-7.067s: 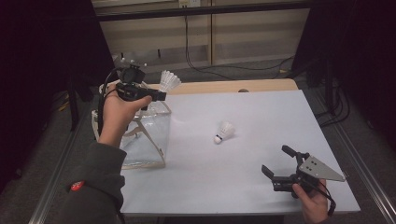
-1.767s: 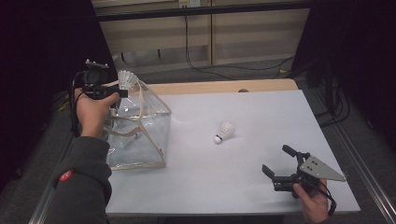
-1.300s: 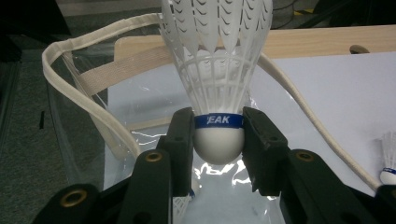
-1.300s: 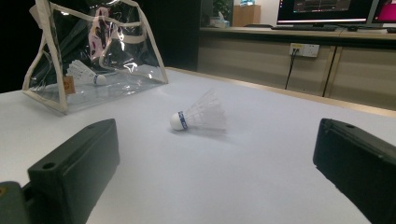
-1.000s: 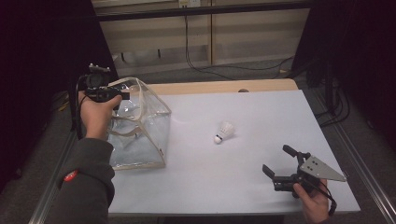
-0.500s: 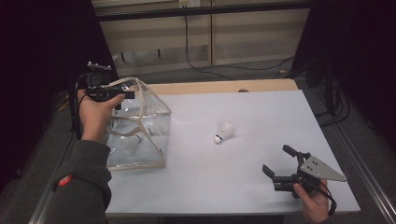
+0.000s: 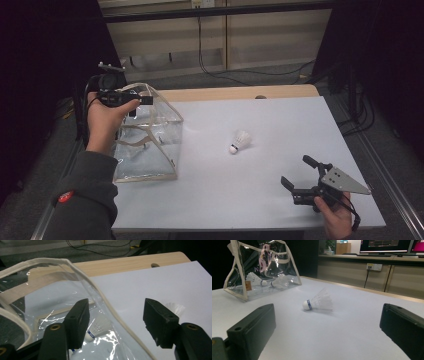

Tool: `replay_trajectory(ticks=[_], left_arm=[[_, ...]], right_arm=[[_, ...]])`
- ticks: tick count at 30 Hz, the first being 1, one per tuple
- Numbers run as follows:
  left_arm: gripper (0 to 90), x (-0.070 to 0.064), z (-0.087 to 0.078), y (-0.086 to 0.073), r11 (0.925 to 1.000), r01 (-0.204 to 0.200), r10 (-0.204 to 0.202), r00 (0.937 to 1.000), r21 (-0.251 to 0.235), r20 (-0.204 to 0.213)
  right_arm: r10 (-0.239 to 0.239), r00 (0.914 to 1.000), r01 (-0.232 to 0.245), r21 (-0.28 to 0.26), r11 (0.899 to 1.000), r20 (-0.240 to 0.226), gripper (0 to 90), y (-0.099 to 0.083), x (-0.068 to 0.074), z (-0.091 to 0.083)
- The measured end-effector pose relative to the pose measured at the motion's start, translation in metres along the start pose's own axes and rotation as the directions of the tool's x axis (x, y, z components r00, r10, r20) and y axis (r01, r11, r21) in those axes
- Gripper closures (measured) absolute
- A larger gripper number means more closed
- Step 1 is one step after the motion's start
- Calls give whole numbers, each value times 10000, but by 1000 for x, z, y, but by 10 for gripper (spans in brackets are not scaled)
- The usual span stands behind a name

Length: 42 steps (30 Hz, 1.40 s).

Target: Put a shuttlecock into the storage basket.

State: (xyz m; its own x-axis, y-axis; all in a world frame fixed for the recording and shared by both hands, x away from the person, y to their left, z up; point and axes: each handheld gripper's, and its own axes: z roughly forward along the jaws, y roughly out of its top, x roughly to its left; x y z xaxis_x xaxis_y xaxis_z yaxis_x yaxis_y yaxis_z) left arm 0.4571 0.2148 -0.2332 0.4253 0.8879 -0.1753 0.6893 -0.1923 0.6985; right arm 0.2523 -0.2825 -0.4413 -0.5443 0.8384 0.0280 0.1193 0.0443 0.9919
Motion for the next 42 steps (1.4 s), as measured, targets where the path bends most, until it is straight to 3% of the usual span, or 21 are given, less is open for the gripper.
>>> replay_trajectory(ticks=[5, 12, 18, 29, 42], left_arm=[[345, -9, 1, 0, 10000, -83, 83, 9990, -1, 431], [312, -20, 0, 2, 9993, -367, 372, 9973, -91, 637], [268, -33, 5, -1, 9985, -545, 542, 9923, -2, 1111], [189, -56, 11, -1, 9958, -917, 915, 9853, -53, 1443], [170, -74, 28, -8, 9912, -1303, 1245, 9763, 216, 1770]], right_arm=[[16, 10000, -16, 10, 10000, -14, 4, 0, 1, 1], [25, 10000, -25, 12, 10000, -12, 4, 0, 1, 0], [-21, 10000, 21, 33, 10000, -2, 4, 0, 1, 1], [-18, 10000, 18, 27, 10000, -15, 3, 1, 1, 0], [-54, 10000, 54, -15, 10000, -4, 4, 1, 0, 0]])
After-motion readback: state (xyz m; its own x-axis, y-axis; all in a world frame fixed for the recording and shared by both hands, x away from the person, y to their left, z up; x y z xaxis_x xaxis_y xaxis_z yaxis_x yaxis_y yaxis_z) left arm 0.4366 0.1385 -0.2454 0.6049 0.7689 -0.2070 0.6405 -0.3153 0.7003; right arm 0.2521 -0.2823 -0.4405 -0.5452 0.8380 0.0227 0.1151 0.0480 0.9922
